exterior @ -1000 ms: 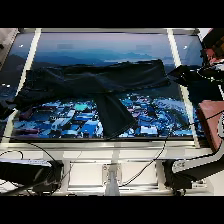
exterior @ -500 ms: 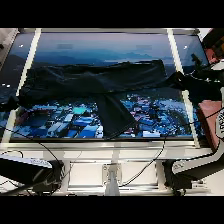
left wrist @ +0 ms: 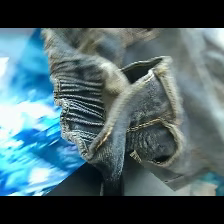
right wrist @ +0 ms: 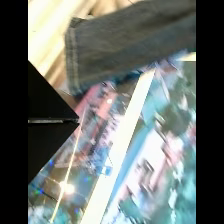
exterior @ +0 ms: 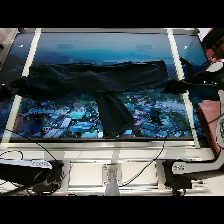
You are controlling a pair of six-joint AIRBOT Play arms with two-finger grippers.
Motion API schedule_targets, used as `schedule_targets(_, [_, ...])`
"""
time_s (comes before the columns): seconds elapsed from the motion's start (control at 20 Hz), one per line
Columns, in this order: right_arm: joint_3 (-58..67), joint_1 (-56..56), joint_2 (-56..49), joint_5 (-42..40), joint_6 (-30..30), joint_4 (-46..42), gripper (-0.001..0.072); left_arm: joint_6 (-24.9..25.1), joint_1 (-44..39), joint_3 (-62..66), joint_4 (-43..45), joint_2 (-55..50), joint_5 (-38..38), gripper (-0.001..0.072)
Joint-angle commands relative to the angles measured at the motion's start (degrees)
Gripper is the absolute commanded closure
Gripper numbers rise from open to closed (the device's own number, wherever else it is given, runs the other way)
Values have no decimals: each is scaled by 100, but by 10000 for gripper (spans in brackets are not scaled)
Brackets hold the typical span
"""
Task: Fold the clothes and pants, and hang the long-sleeved shirts on hangers.
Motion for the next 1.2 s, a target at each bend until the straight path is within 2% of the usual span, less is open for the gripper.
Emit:
schedule_targets(0.0, [-1215,15,1119,-302,-262,131,691,-2,-2,7,-57,457,-168,641])
schedule_targets(0.15, [-2723,17,2282,-815,-243,122,691,-4,-4,7,-57,629,-210,640])
schedule_targets(0.25, [-3357,15,2662,-1115,-17,125,672,-4,-4,7,-57,651,-328,641])
schedule_targets(0.3, [-3517,17,2697,-1246,175,129,519,-7,-4,7,-57,651,-372,640])
schedule_targets(0.35, [-3600,17,2664,-1419,431,127,243,-50,-4,7,-57,651,-385,640])
schedule_targets(0.4, [-3622,17,2605,-1626,669,122,181,-87,-4,7,-59,651,-382,641])
schedule_targets(0.45, [-3622,17,2498,-1834,868,136,181,-87,-4,7,-57,651,-382,641])
schedule_targets(0.6, [-3620,48,1958,-1954,839,496,178,-87,-4,7,-57,651,-382,640])
schedule_targets(0.9, [-3620,1147,682,-2275,415,514,181,-94,-4,7,-59,651,-385,640])
schedule_targets(1.15, [-3521,1753,457,-2955,396,601,201,-223,-4,7,-59,651,-385,640])
